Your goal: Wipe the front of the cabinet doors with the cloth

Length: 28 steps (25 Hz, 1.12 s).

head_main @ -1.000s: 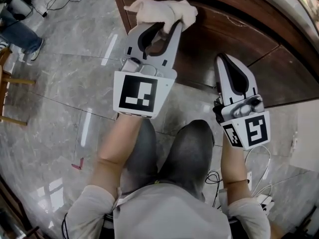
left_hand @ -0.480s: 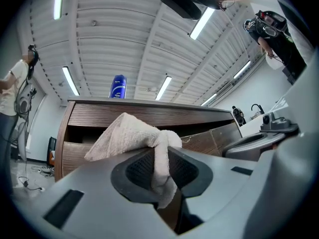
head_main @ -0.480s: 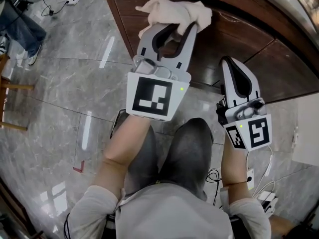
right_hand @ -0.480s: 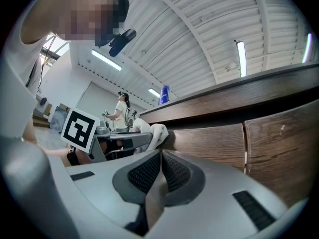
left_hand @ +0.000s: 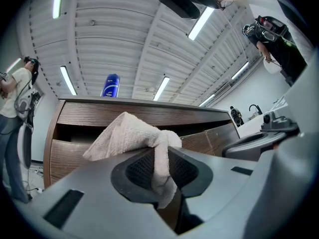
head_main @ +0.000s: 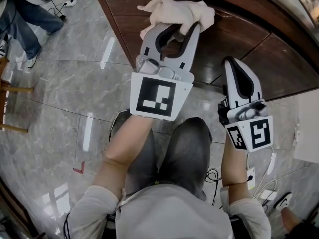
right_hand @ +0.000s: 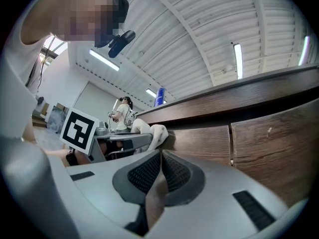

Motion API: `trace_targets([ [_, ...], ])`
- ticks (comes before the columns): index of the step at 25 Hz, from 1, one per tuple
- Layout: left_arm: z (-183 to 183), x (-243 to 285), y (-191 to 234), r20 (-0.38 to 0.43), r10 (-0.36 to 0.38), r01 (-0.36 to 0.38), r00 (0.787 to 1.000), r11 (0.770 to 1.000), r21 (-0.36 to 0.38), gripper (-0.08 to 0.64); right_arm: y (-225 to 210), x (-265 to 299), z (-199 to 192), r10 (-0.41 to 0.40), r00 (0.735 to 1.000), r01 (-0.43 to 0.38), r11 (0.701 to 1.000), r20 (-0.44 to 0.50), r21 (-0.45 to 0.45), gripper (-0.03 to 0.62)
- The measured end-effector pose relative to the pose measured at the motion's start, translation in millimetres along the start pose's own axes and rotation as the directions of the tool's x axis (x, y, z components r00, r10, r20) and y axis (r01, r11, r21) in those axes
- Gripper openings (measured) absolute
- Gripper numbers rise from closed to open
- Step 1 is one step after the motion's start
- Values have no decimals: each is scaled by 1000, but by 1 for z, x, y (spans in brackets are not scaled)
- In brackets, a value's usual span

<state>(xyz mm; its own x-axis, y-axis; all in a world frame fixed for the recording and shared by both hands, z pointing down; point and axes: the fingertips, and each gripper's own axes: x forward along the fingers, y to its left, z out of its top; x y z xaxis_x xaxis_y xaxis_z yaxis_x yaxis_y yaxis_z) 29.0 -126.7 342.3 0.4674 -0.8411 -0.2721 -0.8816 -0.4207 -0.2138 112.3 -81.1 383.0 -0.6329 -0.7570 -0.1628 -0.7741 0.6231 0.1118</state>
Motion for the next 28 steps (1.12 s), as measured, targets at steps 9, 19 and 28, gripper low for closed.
trace_targets([
  [9, 0, 14, -29, 9, 1, -1, 1000, 1000, 1, 86, -24, -24, 2, -30, 999, 30, 1000, 10, -1, 37],
  [19, 0, 36, -82, 6, -84, 84, 996, 996, -2, 86, -46, -53, 3, -78, 997, 78, 997, -3, -14, 37],
  [28, 4, 59, -130, 33, -143, 144, 989, 989, -27, 86, -66, -82, -1, -144, 989, 143, 990, -30, -18, 37],
])
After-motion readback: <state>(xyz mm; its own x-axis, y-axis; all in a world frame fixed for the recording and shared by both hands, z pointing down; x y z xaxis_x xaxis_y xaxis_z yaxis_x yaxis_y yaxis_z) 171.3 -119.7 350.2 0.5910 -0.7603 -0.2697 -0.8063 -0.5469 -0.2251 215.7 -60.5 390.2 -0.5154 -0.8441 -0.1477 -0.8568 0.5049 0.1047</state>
